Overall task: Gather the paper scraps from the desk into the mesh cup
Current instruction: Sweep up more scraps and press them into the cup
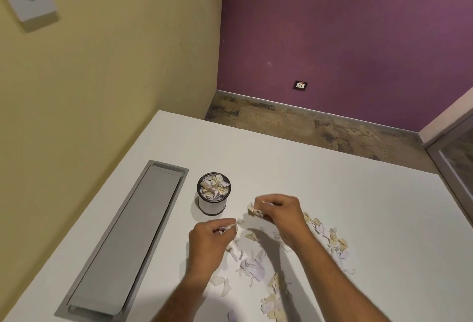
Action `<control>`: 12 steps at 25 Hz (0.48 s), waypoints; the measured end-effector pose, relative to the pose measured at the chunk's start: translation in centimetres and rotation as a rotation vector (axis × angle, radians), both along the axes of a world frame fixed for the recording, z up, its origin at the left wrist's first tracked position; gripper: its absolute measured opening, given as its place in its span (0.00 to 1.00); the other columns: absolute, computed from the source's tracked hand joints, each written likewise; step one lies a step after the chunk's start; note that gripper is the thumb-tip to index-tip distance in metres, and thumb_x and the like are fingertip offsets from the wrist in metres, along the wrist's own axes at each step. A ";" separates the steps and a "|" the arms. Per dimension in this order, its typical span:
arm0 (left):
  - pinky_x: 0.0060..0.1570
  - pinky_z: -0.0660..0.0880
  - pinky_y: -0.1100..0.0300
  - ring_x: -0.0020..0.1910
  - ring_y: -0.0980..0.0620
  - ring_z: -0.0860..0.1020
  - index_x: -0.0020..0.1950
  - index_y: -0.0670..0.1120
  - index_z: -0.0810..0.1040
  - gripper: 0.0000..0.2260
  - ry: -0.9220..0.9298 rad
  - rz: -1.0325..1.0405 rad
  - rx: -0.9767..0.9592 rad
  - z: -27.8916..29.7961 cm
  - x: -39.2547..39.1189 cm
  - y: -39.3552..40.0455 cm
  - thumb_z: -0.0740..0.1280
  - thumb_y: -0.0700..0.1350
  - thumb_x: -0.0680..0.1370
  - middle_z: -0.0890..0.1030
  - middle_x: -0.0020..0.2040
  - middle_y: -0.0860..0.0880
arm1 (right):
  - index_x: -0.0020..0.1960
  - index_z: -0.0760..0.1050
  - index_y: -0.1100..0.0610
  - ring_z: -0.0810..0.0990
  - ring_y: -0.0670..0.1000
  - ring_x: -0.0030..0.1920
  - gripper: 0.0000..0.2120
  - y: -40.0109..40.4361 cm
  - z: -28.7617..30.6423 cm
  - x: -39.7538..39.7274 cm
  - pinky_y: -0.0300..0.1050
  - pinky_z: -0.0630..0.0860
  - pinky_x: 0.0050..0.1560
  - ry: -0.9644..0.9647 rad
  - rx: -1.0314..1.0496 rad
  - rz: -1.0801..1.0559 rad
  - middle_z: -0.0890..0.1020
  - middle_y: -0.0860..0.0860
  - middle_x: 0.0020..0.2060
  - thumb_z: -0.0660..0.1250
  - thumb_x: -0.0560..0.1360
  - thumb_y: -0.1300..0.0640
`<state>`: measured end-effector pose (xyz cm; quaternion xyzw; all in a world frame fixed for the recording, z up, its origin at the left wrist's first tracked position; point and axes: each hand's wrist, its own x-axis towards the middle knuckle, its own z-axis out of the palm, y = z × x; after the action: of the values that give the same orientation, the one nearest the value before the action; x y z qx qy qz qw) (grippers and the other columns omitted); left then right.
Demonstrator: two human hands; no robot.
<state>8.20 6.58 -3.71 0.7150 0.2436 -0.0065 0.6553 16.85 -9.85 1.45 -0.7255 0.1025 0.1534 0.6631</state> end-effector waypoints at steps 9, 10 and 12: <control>0.54 0.81 0.45 0.43 0.46 0.85 0.46 0.57 0.87 0.14 0.015 0.216 -0.230 -0.7 -0.1 2.5 0.77 0.50 0.62 0.87 0.41 0.50 | 0.49 0.85 0.55 0.83 0.53 0.49 0.11 11.9 1.5 6.0 0.41 0.76 0.49 -0.559 -0.868 0.622 0.86 0.54 0.47 0.68 0.70 0.65; 0.54 0.81 0.44 0.43 0.44 0.85 0.47 0.56 0.87 0.14 0.011 0.237 -0.246 -0.7 -0.1 2.7 0.77 0.50 0.61 0.87 0.40 0.49 | 0.50 0.85 0.55 0.82 0.56 0.49 0.11 12.4 1.2 6.3 0.44 0.77 0.49 -0.555 -0.974 0.713 0.86 0.55 0.48 0.68 0.71 0.64; 0.55 0.80 0.42 0.43 0.39 0.84 0.46 0.55 0.87 0.13 -0.002 0.283 -0.260 -0.8 0.0 3.2 0.77 0.49 0.62 0.87 0.40 0.45 | 0.51 0.84 0.57 0.82 0.59 0.48 0.11 13.3 0.3 6.6 0.45 0.77 0.44 -0.534 -1.141 0.851 0.84 0.58 0.48 0.68 0.71 0.63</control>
<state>8.23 9.79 -4.54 0.5828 0.3383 0.0549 0.7368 23.45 3.41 1.76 -0.9454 -0.2865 0.1383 0.0711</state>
